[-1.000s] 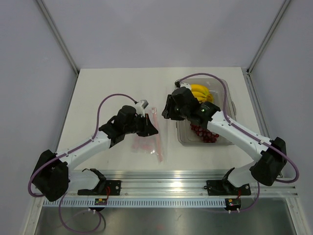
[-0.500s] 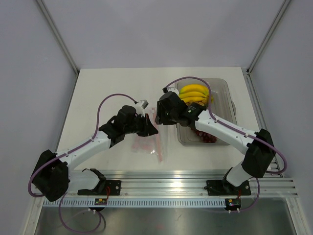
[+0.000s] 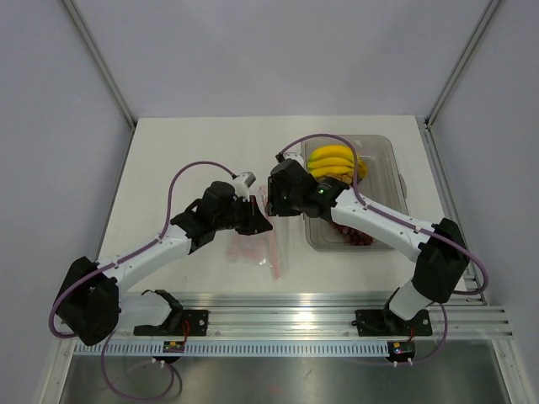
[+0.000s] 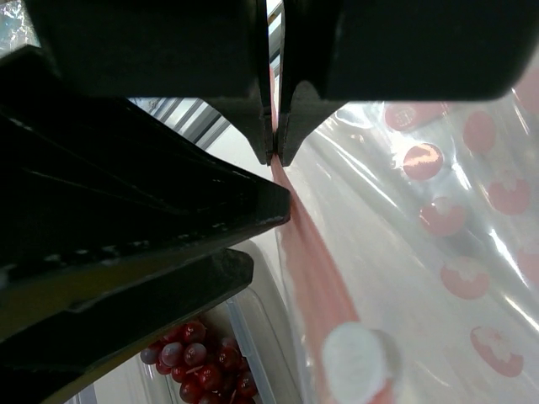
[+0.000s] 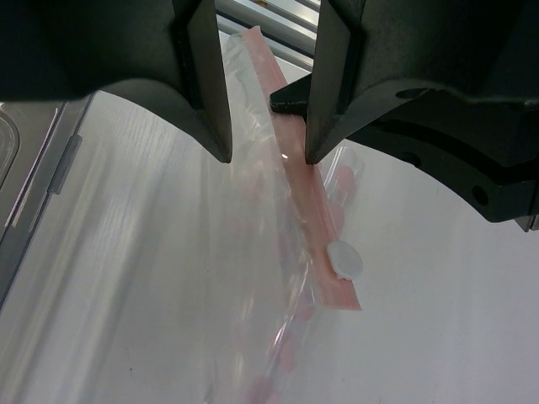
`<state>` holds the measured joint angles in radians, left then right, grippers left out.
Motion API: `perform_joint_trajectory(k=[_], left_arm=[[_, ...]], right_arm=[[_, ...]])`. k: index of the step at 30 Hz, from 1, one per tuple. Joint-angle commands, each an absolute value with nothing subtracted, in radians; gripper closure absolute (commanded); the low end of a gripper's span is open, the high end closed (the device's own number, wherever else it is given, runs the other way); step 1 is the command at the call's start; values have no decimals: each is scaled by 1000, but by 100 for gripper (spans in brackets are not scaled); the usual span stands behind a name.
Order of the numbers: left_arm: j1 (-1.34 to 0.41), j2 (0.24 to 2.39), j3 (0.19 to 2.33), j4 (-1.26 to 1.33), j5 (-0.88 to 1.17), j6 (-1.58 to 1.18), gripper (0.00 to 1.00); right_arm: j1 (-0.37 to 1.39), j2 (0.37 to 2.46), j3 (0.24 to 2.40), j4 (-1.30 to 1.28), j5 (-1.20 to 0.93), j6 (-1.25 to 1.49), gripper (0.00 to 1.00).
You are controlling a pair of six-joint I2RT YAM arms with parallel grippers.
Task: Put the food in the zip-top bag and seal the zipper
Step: Unzip the zipper food storage bag at the center of the board.
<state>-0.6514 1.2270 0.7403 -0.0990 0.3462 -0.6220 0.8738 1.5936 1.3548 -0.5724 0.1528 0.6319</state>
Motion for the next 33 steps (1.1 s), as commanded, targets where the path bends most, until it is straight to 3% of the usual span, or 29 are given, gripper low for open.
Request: perform_joint_trajectory(k=[1, 4, 12, 17, 22, 24, 26, 33], left_arm=[[-647, 1227, 788, -67, 344, -620, 100], [-647, 1224, 787, -71, 344, -620, 100], [-647, 1213, 781, -72, 342, -615, 100], [-647, 1207, 776, -77, 341, -611, 100], [-647, 1203, 772, -75, 342, -607, 100], [-647, 1203, 770, -74, 342, -606, 100], [-647, 1203, 772, -74, 344, -606, 100], [-647, 1201, 770, -72, 347, -604, 100]], right_arm=[[887, 1612, 1396, -543, 135, 624, 53], [888, 1618, 1396, -538, 132, 624, 58], [888, 1618, 1393, -549, 155, 624, 90], [887, 1598, 1387, -561, 172, 624, 100], [888, 1562, 1385, -561, 181, 626, 99], [887, 1554, 1388, -560, 179, 626, 93], [887, 1543, 1394, -560, 178, 621, 80], [893, 1540, 1402, -555, 170, 614, 62]])
